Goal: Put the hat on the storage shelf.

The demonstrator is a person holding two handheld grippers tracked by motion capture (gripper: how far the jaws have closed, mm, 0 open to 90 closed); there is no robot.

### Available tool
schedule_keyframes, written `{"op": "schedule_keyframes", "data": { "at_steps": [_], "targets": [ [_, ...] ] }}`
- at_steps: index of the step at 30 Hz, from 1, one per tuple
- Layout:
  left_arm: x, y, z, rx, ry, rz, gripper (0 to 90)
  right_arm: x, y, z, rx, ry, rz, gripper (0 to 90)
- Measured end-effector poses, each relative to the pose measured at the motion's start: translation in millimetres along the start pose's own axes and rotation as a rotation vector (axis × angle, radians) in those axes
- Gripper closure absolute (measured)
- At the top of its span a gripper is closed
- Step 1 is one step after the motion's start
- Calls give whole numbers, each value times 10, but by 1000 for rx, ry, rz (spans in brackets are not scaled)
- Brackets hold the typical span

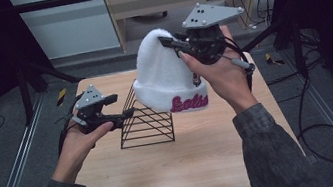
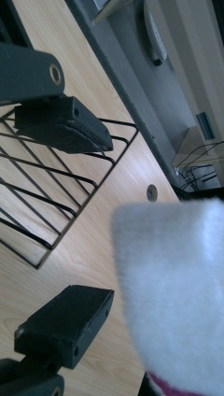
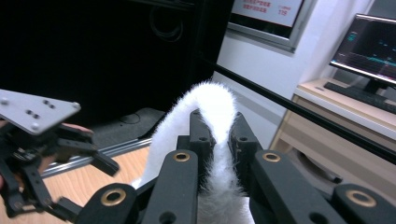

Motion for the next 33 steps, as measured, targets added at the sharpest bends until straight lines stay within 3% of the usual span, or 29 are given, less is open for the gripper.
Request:
{"op": "schedule_keyframes", "data": {
  "at_steps": [2, 3, 4, 8, 16, 17, 18, 19, 23, 26, 29, 30, 33],
  "targets": [
    [-21, 8, 11, 7, -8, 4, 238, -5, 30, -33, -7, 0, -3, 834],
    [-84, 17, 58, 47, -38, 25, 244, -7, 74, -71, -14, -2, -2, 834],
    [-97, 19, 63, 49, -42, 26, 246, -1, 98, -96, -20, -3, -4, 834],
    [-110, 47, 19, 12, -37, 3, 253, 8, 150, -146, -34, 0, -4, 835],
    [-141, 88, 10, 26, -82, 19, 306, -15, 198, -231, -56, -5, 0, 834],
    [-150, 96, 13, 30, -86, 20, 374, -19, 198, -247, -63, -6, 2, 834],
    [-155, 100, 12, 27, -81, 18, 374, -19, 198, -247, -63, -6, 2, 834],
    [-155, 99, 4, 22, -72, 9, 475, -13, 202, -261, -66, -9, 3, 834],
    [-185, 89, 3, 13, -57, 10, 676, 7, 202, -260, -68, -13, -2, 834],
    [-198, 86, -11, -26, -26, 4, 728, 29, 207, -227, -65, -7, 0, 834],
    [-211, 71, -35, -52, -28, 11, 733, 42, 216, -208, -61, -11, 0, 834],
    [-228, 48, -60, -79, -27, 17, 734, 67, 242, -167, -61, -12, 0, 833],
    [-246, -13, -90, -105, -24, 25, 738, 128, 307, -78, -55, 5, -12, 833]
  ]
}}
Point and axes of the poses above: each handheld gripper's, and its own axes: y roughly forward along the jaws, x roughly out of its underside, z roughly to its right, the point moved 10 cm from there along y, roughly forward along the jaws, and after that the axes turned 9 degrees about y, right-handed, at the moved point
